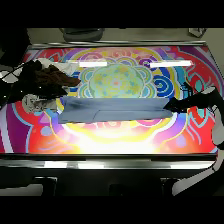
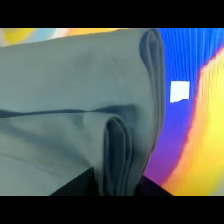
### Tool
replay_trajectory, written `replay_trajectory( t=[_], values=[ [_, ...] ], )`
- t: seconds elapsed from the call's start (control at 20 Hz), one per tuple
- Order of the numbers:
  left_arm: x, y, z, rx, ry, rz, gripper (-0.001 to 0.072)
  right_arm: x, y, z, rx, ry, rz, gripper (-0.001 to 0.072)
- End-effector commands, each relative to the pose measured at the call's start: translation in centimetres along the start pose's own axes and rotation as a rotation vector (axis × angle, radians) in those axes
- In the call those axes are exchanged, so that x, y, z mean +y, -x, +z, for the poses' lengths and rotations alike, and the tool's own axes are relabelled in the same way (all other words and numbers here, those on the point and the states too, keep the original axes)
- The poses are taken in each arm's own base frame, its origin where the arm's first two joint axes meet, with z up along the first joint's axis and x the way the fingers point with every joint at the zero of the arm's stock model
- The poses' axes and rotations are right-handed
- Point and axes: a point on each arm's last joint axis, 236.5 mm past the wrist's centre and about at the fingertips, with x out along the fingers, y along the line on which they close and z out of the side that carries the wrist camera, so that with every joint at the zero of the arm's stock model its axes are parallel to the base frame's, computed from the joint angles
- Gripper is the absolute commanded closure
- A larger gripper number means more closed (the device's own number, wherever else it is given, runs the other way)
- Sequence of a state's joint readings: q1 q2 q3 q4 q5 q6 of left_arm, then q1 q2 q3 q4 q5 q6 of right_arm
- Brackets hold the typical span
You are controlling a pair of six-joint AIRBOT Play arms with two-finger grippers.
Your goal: Fold the shirts.
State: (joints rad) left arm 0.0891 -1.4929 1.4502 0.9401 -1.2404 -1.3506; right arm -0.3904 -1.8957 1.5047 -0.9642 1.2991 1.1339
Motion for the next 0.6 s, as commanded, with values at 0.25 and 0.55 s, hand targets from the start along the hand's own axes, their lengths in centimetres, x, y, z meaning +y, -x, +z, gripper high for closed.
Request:
replay_trajectory(
  t=[0.25,0.55],
  values=[
    [-11.0,-7.4,-2.9,0.033,-0.118,-0.110,0.0674,8.5,6.2,1.1,-0.130,0.253,0.144,0.0663],
    [-18.3,-18.6,-8.7,0.106,-0.009,-0.197,0.0675,19.2,16.0,-3.8,-0.224,0.525,0.091,0.0662]
  ],
)
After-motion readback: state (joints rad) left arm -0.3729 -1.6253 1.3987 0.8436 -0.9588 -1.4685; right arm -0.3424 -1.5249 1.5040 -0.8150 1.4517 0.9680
